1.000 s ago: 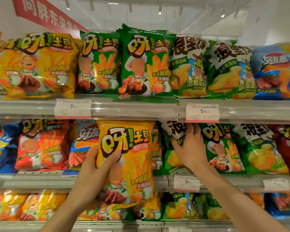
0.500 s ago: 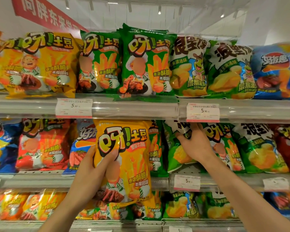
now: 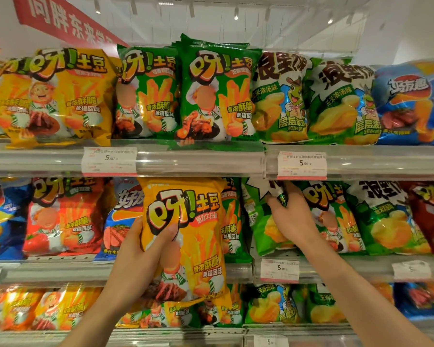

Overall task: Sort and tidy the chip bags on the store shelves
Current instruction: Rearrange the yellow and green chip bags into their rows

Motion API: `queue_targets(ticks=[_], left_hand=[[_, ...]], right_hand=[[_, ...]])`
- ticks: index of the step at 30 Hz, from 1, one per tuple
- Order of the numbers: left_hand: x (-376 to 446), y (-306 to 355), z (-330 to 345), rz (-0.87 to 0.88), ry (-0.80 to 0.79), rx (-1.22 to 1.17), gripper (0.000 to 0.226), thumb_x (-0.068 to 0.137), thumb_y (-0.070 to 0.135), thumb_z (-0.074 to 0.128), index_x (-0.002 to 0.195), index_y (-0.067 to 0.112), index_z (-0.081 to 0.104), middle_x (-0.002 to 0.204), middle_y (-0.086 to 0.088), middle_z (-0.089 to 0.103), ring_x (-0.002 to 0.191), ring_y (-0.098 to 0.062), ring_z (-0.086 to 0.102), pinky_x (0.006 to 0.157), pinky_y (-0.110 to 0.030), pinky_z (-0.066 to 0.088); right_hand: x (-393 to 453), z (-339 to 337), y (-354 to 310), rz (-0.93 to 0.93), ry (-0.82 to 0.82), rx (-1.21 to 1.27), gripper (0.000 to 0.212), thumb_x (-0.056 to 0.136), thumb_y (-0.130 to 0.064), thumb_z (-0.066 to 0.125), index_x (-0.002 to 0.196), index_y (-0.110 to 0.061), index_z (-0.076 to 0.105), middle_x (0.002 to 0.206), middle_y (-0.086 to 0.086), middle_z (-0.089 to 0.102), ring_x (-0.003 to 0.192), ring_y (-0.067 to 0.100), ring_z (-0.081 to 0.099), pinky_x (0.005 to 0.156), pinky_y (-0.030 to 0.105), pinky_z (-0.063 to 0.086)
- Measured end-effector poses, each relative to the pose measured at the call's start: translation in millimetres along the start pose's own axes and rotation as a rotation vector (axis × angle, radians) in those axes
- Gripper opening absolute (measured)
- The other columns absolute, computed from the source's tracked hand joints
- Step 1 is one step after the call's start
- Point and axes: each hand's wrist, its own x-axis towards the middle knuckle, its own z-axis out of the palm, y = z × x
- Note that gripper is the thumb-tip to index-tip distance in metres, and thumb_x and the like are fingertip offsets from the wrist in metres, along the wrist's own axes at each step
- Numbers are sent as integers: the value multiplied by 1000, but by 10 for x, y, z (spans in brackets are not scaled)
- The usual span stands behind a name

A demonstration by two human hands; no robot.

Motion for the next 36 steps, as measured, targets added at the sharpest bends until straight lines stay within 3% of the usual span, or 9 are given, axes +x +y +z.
queue_targets(ticks=[6, 12, 21, 25, 30, 36], left_hand=[[11, 3, 22, 2, -22, -5, 35, 78, 55, 64, 112, 51, 56, 97, 46, 61, 101, 2, 61, 74, -27, 49], [7, -4, 11, 0, -24, -2, 36, 77, 55, 63, 112, 51, 56, 96, 45, 61, 100, -3, 63, 70, -27, 50], [-5, 8, 9, -23, -12, 4, 35, 78, 55, 64, 112, 49, 58, 108, 24, 67, 100, -12, 65, 62, -27, 49], [-8, 35, 16, -24, -16, -1, 32, 77, 54, 63, 108, 49, 58, 93, 40, 64, 98, -8, 63, 67, -30, 51], [-36, 30, 45, -8, -12, 1, 38, 77, 56, 64, 113, 45, 61, 98, 33, 67, 95, -6, 66, 69, -32, 52], [-90, 107, 228, 43, -29, 55, 40, 77, 54, 63, 114, 38, 61, 95, 36, 66, 85, 12, 63, 70, -24, 48]], right_hand=[[-69, 32, -78, 10, 11, -64, 47, 92, -34, 59, 137, -25, 48, 138, 7, 51, 125, 32, 51, 104, 51, 44], [-159, 72, -175, 25, 26, -147, 55, 93, -41, 56, 142, -22, 43, 143, 10, 45, 128, 36, 47, 105, 55, 42], [-308, -15, -355, 6, 20, -258, 55, 95, -48, 52, 144, -26, 38, 146, 8, 41, 133, 33, 42, 106, 57, 38], [-375, -83, -407, 8, 1, -324, 57, 97, -49, 48, 148, -26, 33, 151, 6, 36, 137, 32, 37, 108, 57, 37], [-519, -209, -398, -37, 9, -350, 61, 97, -51, 46, 151, -29, 28, 155, 2, 32, 142, 29, 32, 111, 59, 34], [-668, -481, -313, -59, 68, -481, 66, 97, -53, 44, 154, -30, 23, 160, 2, 27, 143, 27, 30, 115, 55, 30]])
